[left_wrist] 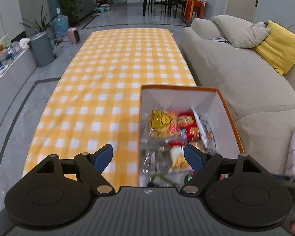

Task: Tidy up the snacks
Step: 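Pull both open tools back from the filled box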

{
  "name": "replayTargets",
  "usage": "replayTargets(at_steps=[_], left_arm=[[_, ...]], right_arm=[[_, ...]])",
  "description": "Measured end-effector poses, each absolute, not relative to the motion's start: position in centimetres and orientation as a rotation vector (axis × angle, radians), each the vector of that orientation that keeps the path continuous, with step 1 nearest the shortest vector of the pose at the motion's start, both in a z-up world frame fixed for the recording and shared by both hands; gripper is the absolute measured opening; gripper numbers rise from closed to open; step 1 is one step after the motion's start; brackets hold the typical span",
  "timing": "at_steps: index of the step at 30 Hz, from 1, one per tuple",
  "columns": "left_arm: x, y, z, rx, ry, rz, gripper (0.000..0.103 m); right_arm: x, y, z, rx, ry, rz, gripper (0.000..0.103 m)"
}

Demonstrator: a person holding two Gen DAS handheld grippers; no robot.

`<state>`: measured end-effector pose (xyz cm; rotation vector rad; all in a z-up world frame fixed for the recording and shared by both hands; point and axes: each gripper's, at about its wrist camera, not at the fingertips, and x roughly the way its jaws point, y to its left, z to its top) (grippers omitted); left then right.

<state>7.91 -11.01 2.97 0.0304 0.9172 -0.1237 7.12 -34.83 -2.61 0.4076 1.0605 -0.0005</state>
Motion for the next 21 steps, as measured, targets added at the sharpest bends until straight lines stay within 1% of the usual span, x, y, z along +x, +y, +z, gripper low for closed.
replayTargets(at_steps=[8, 11, 16, 21], left_arm=[[4.0, -8.6, 2.5, -0.018, 0.979, -0.133, 0.096], [3.2, -8.3, 2.4, -0.02, 1.01, -0.135, 0.095], [1.7, -8.4, 2.3, 0.02, 1.023, -0.128, 0.095], [1.1, -8.4, 1.7, 0.007, 1.068, -0.137, 0.095]], right_arm=[[1.0, -31.0, -0.9, 0.394, 1.112, 0.03, 0.1], [0.5, -29.4, -0.5, 0.333, 1.203, 0.014, 0.1], [-1.0, -27.9, 0.4, 0.336, 1.225, 0.017, 0.1], [-1.1, -26.7, 1.2, 0.264, 1.244, -0.009, 0.1]])
